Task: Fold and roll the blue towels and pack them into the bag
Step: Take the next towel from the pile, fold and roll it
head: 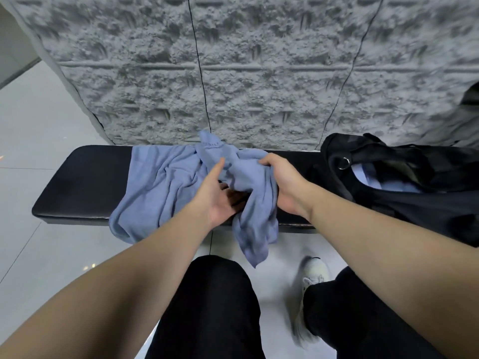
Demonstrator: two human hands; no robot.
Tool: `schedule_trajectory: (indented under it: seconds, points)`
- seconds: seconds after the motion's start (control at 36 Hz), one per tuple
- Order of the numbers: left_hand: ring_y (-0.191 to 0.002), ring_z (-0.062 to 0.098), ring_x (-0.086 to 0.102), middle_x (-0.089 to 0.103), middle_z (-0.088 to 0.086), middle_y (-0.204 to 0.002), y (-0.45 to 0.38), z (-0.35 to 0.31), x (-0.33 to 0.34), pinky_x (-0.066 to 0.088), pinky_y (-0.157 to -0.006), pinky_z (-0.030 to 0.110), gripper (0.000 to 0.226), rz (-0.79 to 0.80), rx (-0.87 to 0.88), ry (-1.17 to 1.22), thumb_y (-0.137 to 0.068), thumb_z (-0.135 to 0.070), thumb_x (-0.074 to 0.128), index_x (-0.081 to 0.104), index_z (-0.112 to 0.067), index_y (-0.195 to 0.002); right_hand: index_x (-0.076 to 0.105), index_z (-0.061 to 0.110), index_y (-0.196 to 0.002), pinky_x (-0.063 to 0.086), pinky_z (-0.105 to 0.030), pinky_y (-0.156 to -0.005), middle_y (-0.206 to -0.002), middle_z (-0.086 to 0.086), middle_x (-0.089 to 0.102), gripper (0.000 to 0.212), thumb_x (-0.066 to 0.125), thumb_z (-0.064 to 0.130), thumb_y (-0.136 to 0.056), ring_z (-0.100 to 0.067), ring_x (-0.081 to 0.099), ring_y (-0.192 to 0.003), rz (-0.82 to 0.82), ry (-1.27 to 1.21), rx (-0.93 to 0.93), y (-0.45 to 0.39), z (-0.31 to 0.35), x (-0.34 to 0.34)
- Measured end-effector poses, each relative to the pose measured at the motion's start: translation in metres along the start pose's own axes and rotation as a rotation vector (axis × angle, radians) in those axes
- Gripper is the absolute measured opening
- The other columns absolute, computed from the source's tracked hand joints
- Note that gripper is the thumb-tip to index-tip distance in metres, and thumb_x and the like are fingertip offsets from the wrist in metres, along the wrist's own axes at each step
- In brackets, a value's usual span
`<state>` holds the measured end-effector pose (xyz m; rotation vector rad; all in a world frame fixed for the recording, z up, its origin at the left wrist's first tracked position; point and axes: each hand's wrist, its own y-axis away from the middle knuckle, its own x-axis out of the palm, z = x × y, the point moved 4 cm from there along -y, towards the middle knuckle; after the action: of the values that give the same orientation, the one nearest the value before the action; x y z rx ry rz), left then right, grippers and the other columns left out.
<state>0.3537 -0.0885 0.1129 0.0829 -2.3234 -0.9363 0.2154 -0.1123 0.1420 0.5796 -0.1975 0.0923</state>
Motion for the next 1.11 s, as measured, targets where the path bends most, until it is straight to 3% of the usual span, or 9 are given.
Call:
schedule_trajectory:
  seconds: [0.11, 0.33, 0.42, 0.47, 0.58, 0.72, 0.89, 1.0, 1.11]
  points:
    - [-0.107, 0.031, 0.066, 0.068, 0.021, -0.117, 0.001, -0.002, 0.015, 0.054, -0.091, 0.040, 0.038, 0.025, 0.113, 0.051, -0.098, -0.027, 0.056, 0.061, 0.001, -0.123, 0.069, 0.006, -0.114, 0.049, -0.048, -0.101, -0.110, -0.023, 0.070, 0.042, 0.054, 0.025, -0.080, -0.036, 0.066, -0.108, 0.008, -0.038, -0.005, 0.011, -0.002, -0.013]
    - [-0.071, 0.025, 0.064, 0.065, 0.015, -0.092, 0.006, -0.006, 0.019, 0.053, -0.057, 0.030, 0.039, -0.231, 0.247, -0.293, -0.083, -0.008, 0.057, 0.053, -0.005, -0.122, 0.065, -0.003, -0.117, 0.047, -0.042, -0.102, -0.115, -0.020, 0.069, 0.050, 0.052, 0.019, -0.074, -0.034, 0.065, -0.110, 0.087, -0.100, -0.014, 0.028, -0.007, -0.038]
    - [-0.072, 0.024, 0.061, 0.060, 0.010, -0.091, 0.009, -0.010, 0.027, 0.053, -0.063, 0.033, 0.039, -0.189, 0.289, -0.448, -0.089, 0.005, 0.050, 0.045, -0.018, -0.120, 0.061, 0.010, -0.077, 0.046, -0.035, -0.082, -0.081, -0.010, 0.062, 0.020, 0.062, 0.030, -0.078, -0.028, 0.059, -0.086, 0.173, -0.125, -0.004, 0.032, -0.005, -0.039]
    - [-0.069, 0.020, 0.059, 0.056, 0.003, -0.087, 0.011, -0.011, 0.033, 0.052, -0.059, 0.031, 0.044, -0.130, 0.304, -0.501, -0.091, 0.008, 0.046, 0.038, -0.027, -0.119, 0.050, 0.017, -0.065, 0.047, -0.029, -0.067, -0.067, -0.002, 0.056, 0.037, 0.069, 0.043, -0.083, -0.017, 0.059, -0.069, 0.168, -0.116, 0.034, 0.029, -0.004, -0.042]
    - [-0.076, 0.020, 0.063, 0.061, 0.003, -0.093, 0.011, -0.015, 0.039, 0.055, -0.063, 0.035, 0.047, -0.078, 0.361, -0.507, -0.091, 0.011, 0.046, 0.047, -0.027, -0.120, 0.071, 0.008, -0.111, 0.052, -0.043, -0.098, -0.105, -0.011, 0.074, 0.045, 0.075, 0.041, -0.082, -0.025, 0.071, -0.098, 0.102, -0.021, 0.046, 0.024, -0.004, -0.046]
    - [-0.085, 0.018, 0.056, 0.056, 0.004, -0.093, -0.002, -0.034, 0.048, 0.049, -0.085, 0.037, 0.022, -0.112, 0.388, -0.471, -0.099, -0.005, 0.045, 0.053, -0.023, -0.089, 0.074, 0.013, -0.102, 0.048, -0.036, -0.098, -0.109, -0.009, 0.073, 0.030, 0.064, 0.038, -0.091, -0.024, 0.068, -0.103, 0.173, 0.024, 0.237, 0.016, -0.012, -0.049]
    - [-0.111, 0.020, 0.052, 0.053, -0.002, -0.115, -0.027, -0.053, 0.059, 0.048, -0.098, 0.042, 0.059, -0.026, 0.440, -0.582, -0.088, 0.007, 0.045, 0.044, -0.033, -0.132, 0.068, 0.015, -0.118, 0.050, -0.042, -0.100, -0.108, -0.007, 0.074, 0.028, 0.063, 0.021, -0.092, -0.025, 0.069, -0.104, 0.065, 0.102, 0.155, -0.013, -0.005, -0.053]
    - [-0.085, 0.020, 0.064, 0.061, 0.001, -0.098, -0.048, -0.062, 0.069, 0.057, -0.069, 0.035, 0.061, -0.029, 0.480, -0.584, -0.088, 0.014, 0.041, 0.045, -0.027, -0.133, 0.064, 0.023, -0.108, 0.057, -0.037, -0.087, -0.099, -0.002, 0.074, 0.021, 0.056, 0.011, -0.093, -0.020, 0.071, -0.091, -0.094, 0.069, -0.063, -0.036, 0.015, -0.056]
    - [-0.088, 0.019, 0.064, 0.061, 0.005, -0.114, -0.079, -0.073, 0.068, 0.057, -0.077, 0.039, 0.072, -0.047, 0.465, -0.743, -0.086, 0.009, 0.048, 0.034, -0.027, -0.148, 0.064, 0.028, -0.112, 0.059, -0.035, -0.081, -0.101, 0.000, 0.073, 0.034, 0.049, 0.005, -0.092, -0.020, 0.071, -0.092, -0.133, 0.069, -0.151, -0.060, 0.028, -0.056]
